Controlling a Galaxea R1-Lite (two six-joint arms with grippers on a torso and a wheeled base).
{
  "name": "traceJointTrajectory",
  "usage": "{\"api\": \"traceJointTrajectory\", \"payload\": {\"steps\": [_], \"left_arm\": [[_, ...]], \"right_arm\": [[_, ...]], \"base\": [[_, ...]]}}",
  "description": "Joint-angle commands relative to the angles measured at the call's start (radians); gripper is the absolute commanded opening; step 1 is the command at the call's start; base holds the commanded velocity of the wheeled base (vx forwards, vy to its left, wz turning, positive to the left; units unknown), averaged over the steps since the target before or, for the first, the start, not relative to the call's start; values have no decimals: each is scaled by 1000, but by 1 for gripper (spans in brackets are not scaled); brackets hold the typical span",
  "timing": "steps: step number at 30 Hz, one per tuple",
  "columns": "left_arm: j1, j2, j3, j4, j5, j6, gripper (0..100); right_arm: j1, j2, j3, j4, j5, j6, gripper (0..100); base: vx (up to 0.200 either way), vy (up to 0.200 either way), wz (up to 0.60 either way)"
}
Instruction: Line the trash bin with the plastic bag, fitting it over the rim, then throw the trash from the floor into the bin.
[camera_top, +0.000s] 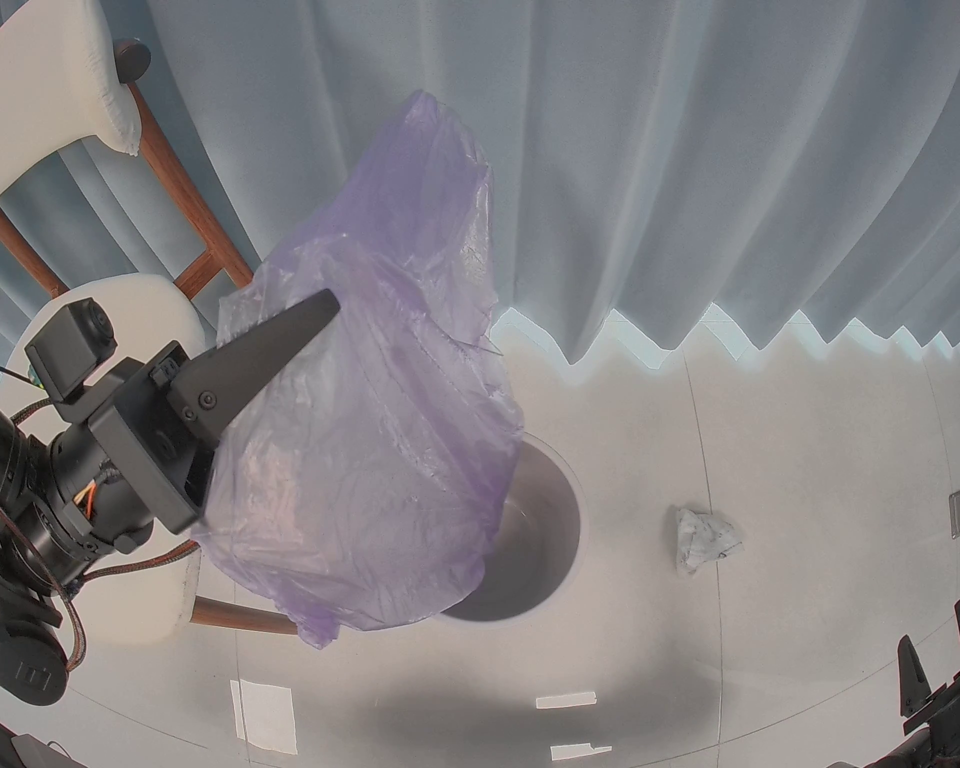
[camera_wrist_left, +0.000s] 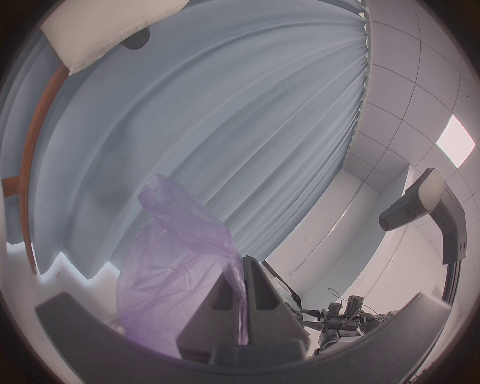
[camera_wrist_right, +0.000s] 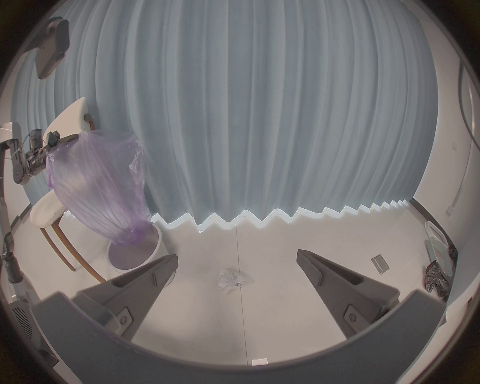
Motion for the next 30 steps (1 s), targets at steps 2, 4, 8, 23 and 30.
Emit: {"api": "traceJointTrajectory", "payload": {"steps": [2,4,8,23,30], "left_arm": [[-4,13,14,7,0,-2,0],[-4,46,23,4,-2,-2,0],[-6,77,33,-5,-2,-1,0],[-29,68,83,-5,-77,-1,0],[-33,69,95,-5,-80,1,0]], "right_arm": [[0,-16,18,0,-1,0,100],[0,-18,18,0,-1,0,100],[0,-18,18,0,0,0,100],[0,-16,18,0,0,0,100],[0,-16,18,0,0,0,100]], "base": [[0,0,0],[0,0,0],[0,0,0],[0,0,0],[0,0,0]]}}
